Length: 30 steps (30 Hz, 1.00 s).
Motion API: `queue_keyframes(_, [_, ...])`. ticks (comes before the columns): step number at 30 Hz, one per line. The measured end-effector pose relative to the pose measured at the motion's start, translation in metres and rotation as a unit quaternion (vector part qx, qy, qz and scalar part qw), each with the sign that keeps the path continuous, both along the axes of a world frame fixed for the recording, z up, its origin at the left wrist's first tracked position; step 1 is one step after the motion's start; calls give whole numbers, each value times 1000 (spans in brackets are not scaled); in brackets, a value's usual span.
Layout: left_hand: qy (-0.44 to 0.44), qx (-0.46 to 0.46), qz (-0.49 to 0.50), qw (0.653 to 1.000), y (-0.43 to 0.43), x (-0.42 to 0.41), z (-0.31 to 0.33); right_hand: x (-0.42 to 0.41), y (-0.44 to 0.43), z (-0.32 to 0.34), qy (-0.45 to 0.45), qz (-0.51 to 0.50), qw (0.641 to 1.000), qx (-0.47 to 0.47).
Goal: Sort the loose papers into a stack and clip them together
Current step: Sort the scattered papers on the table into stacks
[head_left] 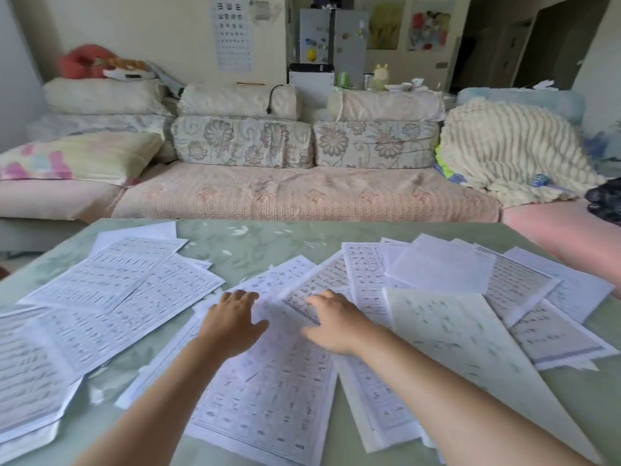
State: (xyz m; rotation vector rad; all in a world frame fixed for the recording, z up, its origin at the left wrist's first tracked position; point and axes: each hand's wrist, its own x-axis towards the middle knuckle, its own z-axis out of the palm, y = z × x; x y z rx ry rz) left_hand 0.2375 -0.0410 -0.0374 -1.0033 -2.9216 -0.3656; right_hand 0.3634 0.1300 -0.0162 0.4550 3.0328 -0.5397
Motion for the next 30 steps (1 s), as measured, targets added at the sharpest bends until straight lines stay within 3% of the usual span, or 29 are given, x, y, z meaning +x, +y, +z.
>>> queue_keyframes(4, [-46,-56,45,996,-24,-35,-7,-36,-7,-18,-39,1,993,108])
queue_keyframes(7, [-71,-71,53,994,-31,-46,-14,-55,-8,-34,-78,-24,989,125])
queue_keyframes(10, [-47,-65,50,996,-31,-51,-15,-70,-8,-42,-46,-45,992,108])
queue_keyframes(14, [-25,-54,56,997,-30,-54,-14,-77,-8,-43,17,-34,984,174])
queue_keyframes(19, [5,-48,53,997,-31,-50,-12,-76,-21,-39,73,73,951,291])
queue_keyframes(22, [-6,-22,60,998,-33,-49,-7,-74,-32,-34,121,32,956,264])
queue_keyframes(25, [-137,80,101,982,-39,-52,-2,-72,-39,-31,177,4,963,203])
queue_keyframes(30, [-355,251,140,890,-56,-51,13,-61,-69,-21,231,115,959,121])
